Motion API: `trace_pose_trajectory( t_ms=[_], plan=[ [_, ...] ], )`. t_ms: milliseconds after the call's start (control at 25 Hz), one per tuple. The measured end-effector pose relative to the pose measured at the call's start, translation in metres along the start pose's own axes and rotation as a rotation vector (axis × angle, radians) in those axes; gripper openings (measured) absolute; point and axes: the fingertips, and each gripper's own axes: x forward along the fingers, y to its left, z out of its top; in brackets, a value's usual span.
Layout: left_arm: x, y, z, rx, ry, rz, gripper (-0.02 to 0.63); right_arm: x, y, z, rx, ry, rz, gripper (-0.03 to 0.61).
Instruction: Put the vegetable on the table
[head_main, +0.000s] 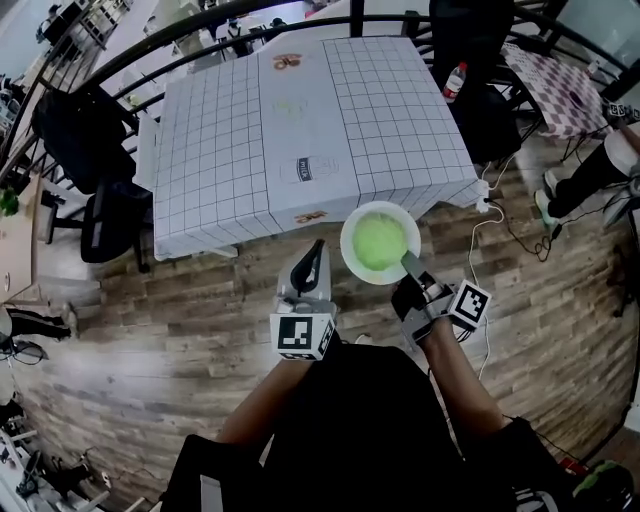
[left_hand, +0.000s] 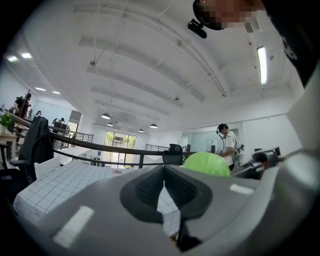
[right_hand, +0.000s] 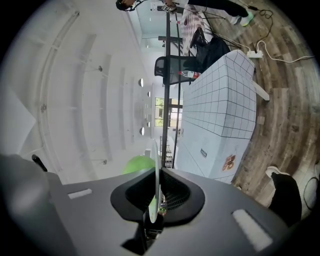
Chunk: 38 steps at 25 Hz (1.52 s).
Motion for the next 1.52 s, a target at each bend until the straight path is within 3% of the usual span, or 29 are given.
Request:
trace_pose_trajectory(
  t_ms=[280, 560, 800, 1160, 1520],
  plan=[
    [0.046, 0.028, 0.002, 0.046, -0.022, -0.033, 0.008, 0.042, 0.000, 0.033, -0.029, -0.033, -0.007, 0.015],
    [0.075, 0.061, 0.002, 0.001, 0.000, 0.006, 0.008, 0.086, 0.001, 0.049, -0.032, -0.011, -0.032, 0.017],
    [0.087, 0.094, 0.006, 0.002, 0.006, 0.032, 0.008, 0.128, 0.012, 0.047, -0.029, 0.004, -0.028, 0.017],
    [0.106, 0.184, 0.027, -0.024, -0.021, 0.083, 0.008, 0.226, 0.037, 0.037, -0.030, 0.039, -0.019, 0.017],
    [0.118, 0.263, 0.033, 0.002, -0.011, 0.141, 0.008, 0.319, 0.038, 0.021, -0.047, 0.062, 0.005, 0.015]
  ],
)
